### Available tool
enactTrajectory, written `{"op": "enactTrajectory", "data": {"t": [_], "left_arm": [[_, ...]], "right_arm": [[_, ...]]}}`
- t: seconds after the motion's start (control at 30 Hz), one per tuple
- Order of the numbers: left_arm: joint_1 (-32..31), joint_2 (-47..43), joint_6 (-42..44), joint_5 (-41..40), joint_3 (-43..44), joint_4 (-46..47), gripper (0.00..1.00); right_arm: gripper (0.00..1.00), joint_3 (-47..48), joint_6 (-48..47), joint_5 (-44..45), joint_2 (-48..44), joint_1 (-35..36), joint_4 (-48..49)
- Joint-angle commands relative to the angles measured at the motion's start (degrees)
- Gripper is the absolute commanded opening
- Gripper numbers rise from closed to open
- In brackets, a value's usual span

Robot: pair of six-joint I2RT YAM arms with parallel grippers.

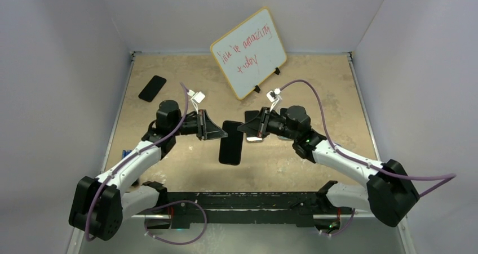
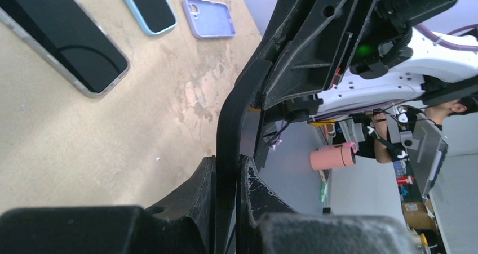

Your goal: Put the phone into the phone case

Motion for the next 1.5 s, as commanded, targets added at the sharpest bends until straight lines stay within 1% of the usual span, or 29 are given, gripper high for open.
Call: {"op": "enactTrajectory", "data": {"t": [0.0, 0.13, 0.23, 0.37, 0.43, 0.53, 0.6, 0.67, 0.83, 0.9, 1.0, 1.03, 1.13, 1.3, 1.4, 1.47], "left_arm": [[0.50, 3.06, 1.58, -7.97, 0.11, -1.83, 0.00], [0.65, 6.99, -3.32, -7.93, -2.80, 6.32, 0.00], [0.70, 9.45, -2.96, -10.65, -3.06, 7.01, 0.00], [0.74, 13.53, -2.61, -14.28, -3.55, 6.90, 0.00], [0.74, 15.80, -3.63, -15.41, -4.73, 8.83, 0.00], [0.74, 17.60, -4.88, -16.86, -6.14, 11.58, 0.00], [0.74, 17.87, -4.07, -19.47, -6.10, 10.55, 0.00], [0.78, 18.05, -3.12, -21.94, -5.98, 9.46, 0.00], [0.83, 19.80, -2.14, -24.35, -4.60, 6.54, 0.00], [0.84, 20.43, -1.74, -26.35, -3.89, 4.60, 0.00], [0.92, 22.72, -1.09, -29.22, -2.30, 2.46, 0.00], [0.99, 23.66, -0.94, -30.04, -1.73, 2.01, 0.00], [1.53, 26.23, -0.44, -32.29, 0.65, 0.89, 0.00], [3.57, 30.00, 0.60, -33.12, 4.59, -0.44, 0.00], [5.41, 31.61, 0.61, -33.55, 6.10, -0.54, 0.00], [6.89, 32.79, -0.12, -33.77, 6.66, 0.07, 0.00]], "right_arm": [[0.10, 2.40, -5.68, 2.91, 3.60, -0.07, 0.24], [0.12, 2.15, -6.64, 3.83, 8.13, -0.14, 1.35], [0.06, 3.50, -7.67, 3.20, 13.64, -0.20, 2.47], [0.07, 5.66, -8.50, 2.46, 21.41, -0.19, 4.90], [0.14, 8.26, -9.44, 1.66, 25.09, -0.16, 2.74], [0.32, 14.51, -13.30, 1.79, 27.94, -0.16, -8.66], [0.40, 15.94, -14.16, 2.78, 28.39, -0.13, -12.10], [0.44, 15.81, -14.36, 4.20, 28.17, -0.14, -13.02], [0.45, 15.94, -16.02, 3.18, 26.46, 0.21, -16.44], [0.46, 14.17, -15.96, 4.92, 23.77, 0.23, -17.76], [0.48, 13.49, -15.21, 10.66, 20.10, 0.24, -22.60], [0.50, 13.82, -14.87, 11.31, 19.27, 0.24, -25.13], [0.50, 14.62, -12.96, 16.71, 16.30, 0.24, -31.12], [0.51, 13.37, -7.13, 29.78, 9.41, 0.07, -39.69], [0.56, 12.12, -4.50, 36.81, 5.18, -0.13, -42.79], [0.58, 11.80, -4.17, 40.57, 3.44, -0.75, -45.05]]}}
